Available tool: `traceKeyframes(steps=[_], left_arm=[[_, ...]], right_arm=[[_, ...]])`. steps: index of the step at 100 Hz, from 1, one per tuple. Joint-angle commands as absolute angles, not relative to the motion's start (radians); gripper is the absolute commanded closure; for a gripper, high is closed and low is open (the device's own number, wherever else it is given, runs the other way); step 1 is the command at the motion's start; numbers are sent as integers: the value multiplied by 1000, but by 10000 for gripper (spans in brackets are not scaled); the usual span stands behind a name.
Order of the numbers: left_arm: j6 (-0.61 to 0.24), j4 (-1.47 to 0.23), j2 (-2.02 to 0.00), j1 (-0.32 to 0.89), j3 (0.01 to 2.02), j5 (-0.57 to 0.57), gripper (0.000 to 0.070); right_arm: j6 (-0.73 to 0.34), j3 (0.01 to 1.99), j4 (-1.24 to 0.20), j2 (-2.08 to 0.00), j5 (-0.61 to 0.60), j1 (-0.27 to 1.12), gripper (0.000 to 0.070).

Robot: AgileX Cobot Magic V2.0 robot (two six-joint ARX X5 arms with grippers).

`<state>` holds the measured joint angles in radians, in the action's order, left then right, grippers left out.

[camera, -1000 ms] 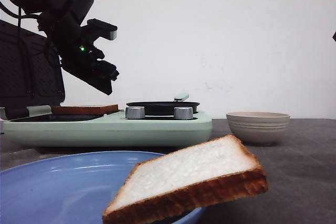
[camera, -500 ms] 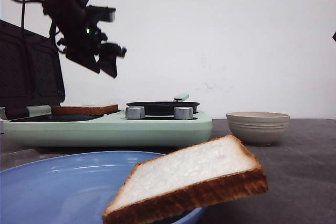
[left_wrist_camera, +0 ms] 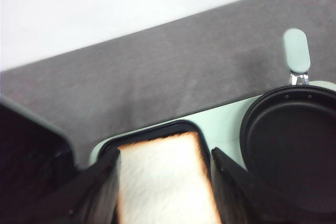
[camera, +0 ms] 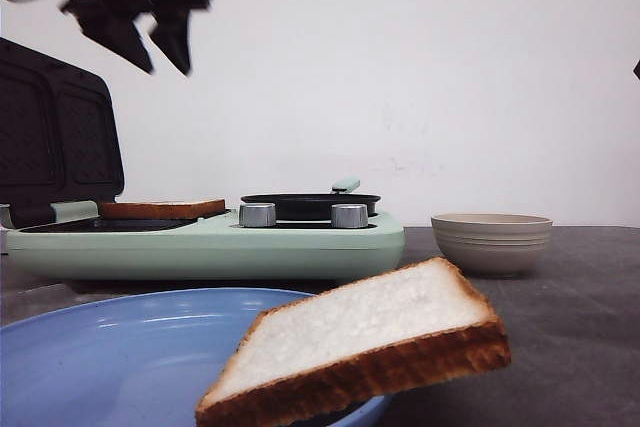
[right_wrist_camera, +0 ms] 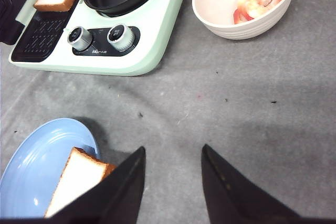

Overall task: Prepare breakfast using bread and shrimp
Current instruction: 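Raise the left gripper away from the grill, then grasp the second bread slice on the blue plate with the right gripper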

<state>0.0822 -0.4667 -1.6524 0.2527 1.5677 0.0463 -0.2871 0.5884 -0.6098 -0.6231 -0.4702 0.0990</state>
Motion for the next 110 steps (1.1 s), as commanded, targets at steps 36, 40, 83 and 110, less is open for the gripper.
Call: traceKeyframes(steps=[36, 40, 83, 110], left_arm=[[12, -463, -1412, 167, 1394, -157, 427], [4, -448, -1379, 163, 1353, -160, 427], [-31, -342, -884, 150, 877, -137, 427], [-84, -366, -691, 150, 732, -119, 427]], right_arm=[[-281, 604, -608, -625, -474, 102, 495], [-281, 604, -611, -625, -475, 102, 495], [-291, 603, -704, -627, -524, 103, 488], [-334, 533, -678, -670, -620, 165, 418]])
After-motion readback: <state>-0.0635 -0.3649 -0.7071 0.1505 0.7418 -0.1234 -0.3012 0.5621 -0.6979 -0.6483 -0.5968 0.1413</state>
